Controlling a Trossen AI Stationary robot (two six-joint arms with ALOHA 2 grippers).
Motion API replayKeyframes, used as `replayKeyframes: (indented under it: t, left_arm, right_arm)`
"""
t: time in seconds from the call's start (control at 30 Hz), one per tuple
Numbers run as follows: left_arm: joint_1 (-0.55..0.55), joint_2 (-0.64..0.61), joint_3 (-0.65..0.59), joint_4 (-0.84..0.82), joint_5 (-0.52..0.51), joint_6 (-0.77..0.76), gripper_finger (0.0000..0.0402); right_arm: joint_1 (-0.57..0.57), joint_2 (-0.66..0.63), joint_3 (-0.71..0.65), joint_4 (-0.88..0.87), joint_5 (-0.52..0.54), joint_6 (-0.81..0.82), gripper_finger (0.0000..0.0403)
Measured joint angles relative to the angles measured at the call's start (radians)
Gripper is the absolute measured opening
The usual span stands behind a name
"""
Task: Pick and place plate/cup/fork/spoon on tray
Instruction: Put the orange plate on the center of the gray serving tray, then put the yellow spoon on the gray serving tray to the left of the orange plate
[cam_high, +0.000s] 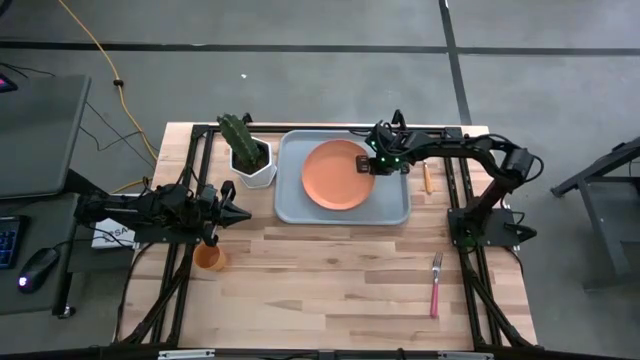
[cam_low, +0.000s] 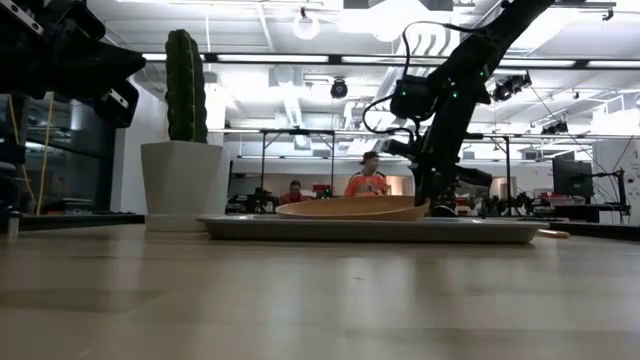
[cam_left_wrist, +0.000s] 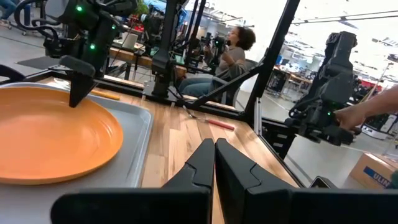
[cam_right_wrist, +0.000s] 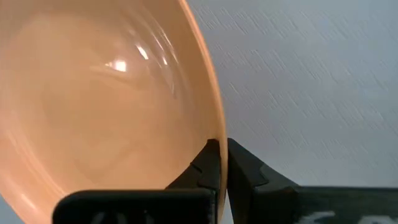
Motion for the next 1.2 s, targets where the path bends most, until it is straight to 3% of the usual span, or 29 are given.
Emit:
replayKeyframes:
  t: [0.27,0.67,0.93,1.2]
  left_arm:
    - [0.000,0.000,0.000,0.000,0.000,0.000,0.0001]
    - [0.000,0.000,0.000,0.000,0.000,0.000,0.0001]
    - [0.000,0.000,0.000,0.000,0.000,0.000,0.0001]
    - [0.000,0.000,0.000,0.000,0.000,0.000,0.0001]
  right_arm:
    - [-0.001,0.000,0.000,-0.039,0.008,0.016,0.0044]
    - [-0.003,-0.027,0.000,-0.154,0.114,-0.027,0.0112]
    - [-0.029,-0.199,0.000,-0.173,0.127,-0.158,0.0119]
    - [-0.112,-0.376,0.001,-0.412,0.119,-0.253,0.0128]
